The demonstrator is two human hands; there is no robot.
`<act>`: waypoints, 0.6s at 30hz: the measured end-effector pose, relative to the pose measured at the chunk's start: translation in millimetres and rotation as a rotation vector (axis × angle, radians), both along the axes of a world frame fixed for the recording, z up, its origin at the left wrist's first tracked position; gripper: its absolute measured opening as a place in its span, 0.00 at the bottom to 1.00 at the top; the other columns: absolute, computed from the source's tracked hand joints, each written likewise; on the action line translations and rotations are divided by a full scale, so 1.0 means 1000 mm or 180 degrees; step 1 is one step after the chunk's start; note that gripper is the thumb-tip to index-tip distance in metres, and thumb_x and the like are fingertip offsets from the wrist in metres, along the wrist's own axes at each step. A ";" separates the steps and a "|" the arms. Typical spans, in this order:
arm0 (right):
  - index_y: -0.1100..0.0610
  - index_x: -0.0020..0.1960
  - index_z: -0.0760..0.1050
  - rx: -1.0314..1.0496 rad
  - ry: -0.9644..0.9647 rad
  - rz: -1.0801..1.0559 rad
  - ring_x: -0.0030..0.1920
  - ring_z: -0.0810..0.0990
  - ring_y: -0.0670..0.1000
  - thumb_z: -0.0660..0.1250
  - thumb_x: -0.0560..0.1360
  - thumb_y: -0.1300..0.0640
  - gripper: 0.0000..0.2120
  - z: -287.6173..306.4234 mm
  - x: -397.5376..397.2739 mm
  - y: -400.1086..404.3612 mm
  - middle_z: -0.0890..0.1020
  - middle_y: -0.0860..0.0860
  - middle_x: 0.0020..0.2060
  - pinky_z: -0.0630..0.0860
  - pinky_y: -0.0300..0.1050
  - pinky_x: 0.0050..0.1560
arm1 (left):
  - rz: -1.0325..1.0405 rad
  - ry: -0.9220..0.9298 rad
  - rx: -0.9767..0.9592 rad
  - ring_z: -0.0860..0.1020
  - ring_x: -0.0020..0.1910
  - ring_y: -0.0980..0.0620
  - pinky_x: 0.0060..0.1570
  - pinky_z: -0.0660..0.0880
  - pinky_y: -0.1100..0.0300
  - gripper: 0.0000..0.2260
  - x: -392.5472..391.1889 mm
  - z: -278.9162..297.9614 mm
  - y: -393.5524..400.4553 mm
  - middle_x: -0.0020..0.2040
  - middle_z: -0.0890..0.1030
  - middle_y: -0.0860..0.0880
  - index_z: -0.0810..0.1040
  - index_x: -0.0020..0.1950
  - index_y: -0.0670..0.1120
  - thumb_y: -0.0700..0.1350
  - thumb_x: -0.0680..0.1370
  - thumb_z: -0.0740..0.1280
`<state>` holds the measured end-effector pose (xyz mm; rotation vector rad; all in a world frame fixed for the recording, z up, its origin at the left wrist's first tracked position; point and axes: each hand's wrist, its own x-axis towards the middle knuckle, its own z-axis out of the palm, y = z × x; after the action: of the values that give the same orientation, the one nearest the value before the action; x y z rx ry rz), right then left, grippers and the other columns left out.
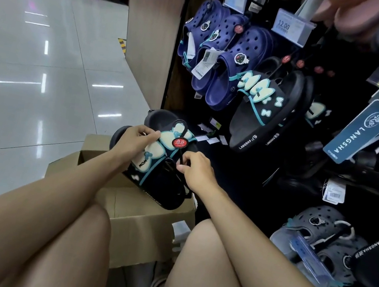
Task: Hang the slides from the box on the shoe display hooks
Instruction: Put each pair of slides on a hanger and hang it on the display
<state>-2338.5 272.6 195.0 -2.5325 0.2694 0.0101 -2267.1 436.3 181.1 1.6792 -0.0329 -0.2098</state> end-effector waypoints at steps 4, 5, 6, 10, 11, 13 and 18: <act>0.50 0.40 0.75 0.0112 -0.0010 0.0030 0.54 0.77 0.55 0.68 0.78 0.58 0.08 -0.001 -0.003 -0.010 0.76 0.49 0.54 0.74 0.50 0.55 | -0.0217 -0.0035 -0.0021 0.82 0.43 0.45 0.50 0.79 0.48 0.05 -0.001 0.003 -0.003 0.46 0.84 0.41 0.80 0.47 0.45 0.46 0.78 0.68; 0.50 0.41 0.76 0.0139 0.0009 0.0077 0.54 0.77 0.54 0.69 0.78 0.58 0.08 -0.001 -0.004 -0.012 0.76 0.49 0.54 0.75 0.50 0.55 | -0.0204 -0.0035 -0.0018 0.82 0.43 0.45 0.49 0.79 0.48 0.04 -0.001 0.003 -0.004 0.46 0.84 0.41 0.80 0.47 0.45 0.45 0.78 0.68; 0.50 0.41 0.76 0.0130 0.0035 0.0123 0.54 0.77 0.54 0.70 0.77 0.58 0.07 -0.001 -0.004 -0.012 0.77 0.49 0.54 0.75 0.51 0.56 | -0.0181 -0.0013 -0.0029 0.82 0.43 0.45 0.48 0.80 0.49 0.04 -0.001 0.003 -0.004 0.45 0.84 0.41 0.80 0.47 0.45 0.45 0.78 0.68; 0.53 0.41 0.77 0.0030 0.0009 0.0183 0.54 0.79 0.53 0.71 0.76 0.57 0.06 -0.001 -0.002 -0.010 0.79 0.49 0.54 0.77 0.52 0.56 | -0.0173 0.0155 -0.0149 0.81 0.40 0.47 0.46 0.79 0.52 0.05 0.000 0.005 -0.008 0.44 0.83 0.41 0.79 0.48 0.43 0.43 0.78 0.67; 0.54 0.43 0.78 0.0041 -0.0019 0.0157 0.54 0.78 0.53 0.71 0.76 0.57 0.04 0.000 -0.003 -0.010 0.79 0.49 0.54 0.77 0.51 0.55 | -0.0214 0.0181 -0.0151 0.81 0.41 0.45 0.47 0.79 0.50 0.06 0.000 0.006 -0.009 0.45 0.83 0.39 0.80 0.49 0.42 0.44 0.78 0.67; 0.55 0.46 0.80 0.0073 -0.0040 0.0099 0.55 0.78 0.53 0.71 0.76 0.57 0.02 0.000 -0.003 -0.011 0.79 0.49 0.54 0.76 0.49 0.54 | -0.0286 0.0199 -0.0112 0.82 0.44 0.42 0.51 0.79 0.47 0.08 -0.002 0.007 -0.010 0.48 0.84 0.38 0.80 0.51 0.41 0.44 0.78 0.67; 0.50 0.43 0.77 0.0110 -0.0002 -0.0098 0.50 0.81 0.54 0.72 0.75 0.53 0.05 -0.004 0.001 -0.009 0.82 0.50 0.48 0.79 0.53 0.53 | -0.0318 0.0114 -0.0031 0.83 0.44 0.45 0.49 0.79 0.52 0.10 -0.006 0.010 -0.010 0.48 0.84 0.41 0.80 0.55 0.41 0.45 0.78 0.66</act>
<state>-2337.8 263.3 191.4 -2.4936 0.3055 0.0020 -2273.1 426.4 190.9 1.6654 -0.0909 -0.3145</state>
